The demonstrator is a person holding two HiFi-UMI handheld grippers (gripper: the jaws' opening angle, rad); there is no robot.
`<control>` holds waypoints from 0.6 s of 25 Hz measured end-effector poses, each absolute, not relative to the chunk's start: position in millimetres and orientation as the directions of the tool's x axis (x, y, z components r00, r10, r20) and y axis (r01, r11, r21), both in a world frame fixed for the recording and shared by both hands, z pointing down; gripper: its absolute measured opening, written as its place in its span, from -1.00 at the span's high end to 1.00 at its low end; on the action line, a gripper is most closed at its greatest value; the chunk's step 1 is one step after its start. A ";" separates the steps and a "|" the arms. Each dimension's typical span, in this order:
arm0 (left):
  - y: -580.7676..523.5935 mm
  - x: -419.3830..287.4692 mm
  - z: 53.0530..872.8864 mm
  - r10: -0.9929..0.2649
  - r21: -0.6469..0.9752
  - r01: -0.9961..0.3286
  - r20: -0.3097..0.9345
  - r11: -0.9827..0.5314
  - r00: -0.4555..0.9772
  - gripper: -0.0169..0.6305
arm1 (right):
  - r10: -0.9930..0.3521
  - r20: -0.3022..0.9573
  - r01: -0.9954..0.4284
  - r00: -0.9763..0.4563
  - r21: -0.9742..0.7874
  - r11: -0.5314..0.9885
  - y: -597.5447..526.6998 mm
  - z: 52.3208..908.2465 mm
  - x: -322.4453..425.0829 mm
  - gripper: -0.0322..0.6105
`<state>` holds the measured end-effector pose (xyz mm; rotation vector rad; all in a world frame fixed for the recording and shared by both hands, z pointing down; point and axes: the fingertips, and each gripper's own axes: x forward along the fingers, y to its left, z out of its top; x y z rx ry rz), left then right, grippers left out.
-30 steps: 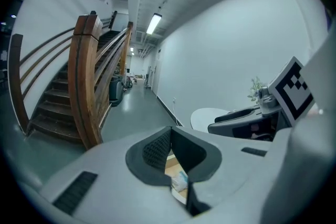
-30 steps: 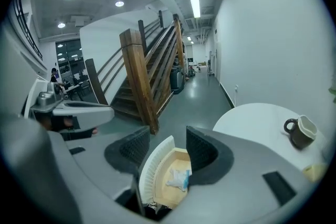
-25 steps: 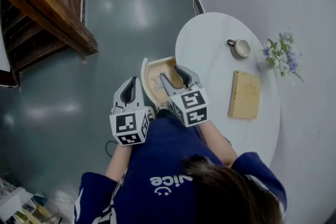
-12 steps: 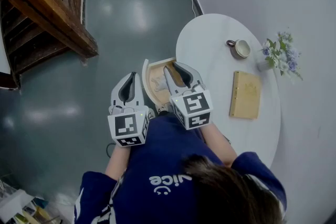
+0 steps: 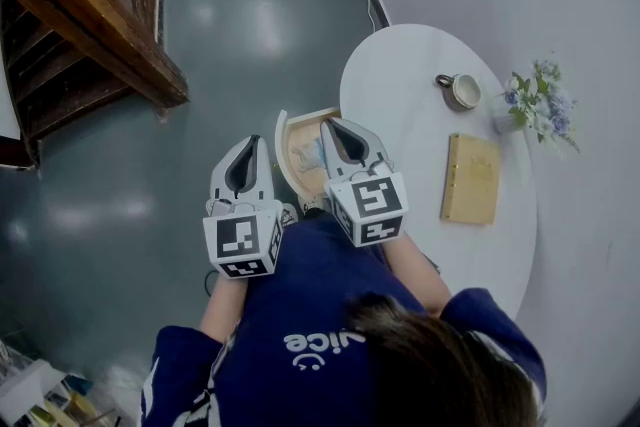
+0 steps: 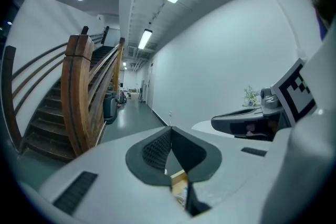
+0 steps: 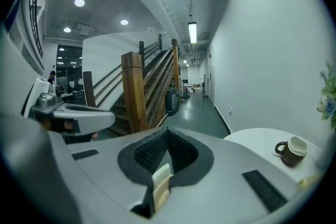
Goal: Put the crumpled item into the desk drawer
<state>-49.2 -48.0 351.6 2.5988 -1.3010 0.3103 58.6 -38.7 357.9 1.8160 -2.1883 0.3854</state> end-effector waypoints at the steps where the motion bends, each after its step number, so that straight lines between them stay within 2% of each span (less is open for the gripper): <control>1: -48.4 -49.5 350.9 -0.758 0.100 -0.804 0.282 -0.586 0.588 0.94 | -0.909 0.375 -0.983 -0.180 -0.032 0.181 -38.9 358.6 57.7 0.88; 15: -45.1 -47.2 353.2 -0.749 0.096 -0.796 0.289 -0.598 0.597 0.94 | -0.899 0.396 -0.980 -0.185 -0.004 0.200 -34.3 364.5 54.4 0.88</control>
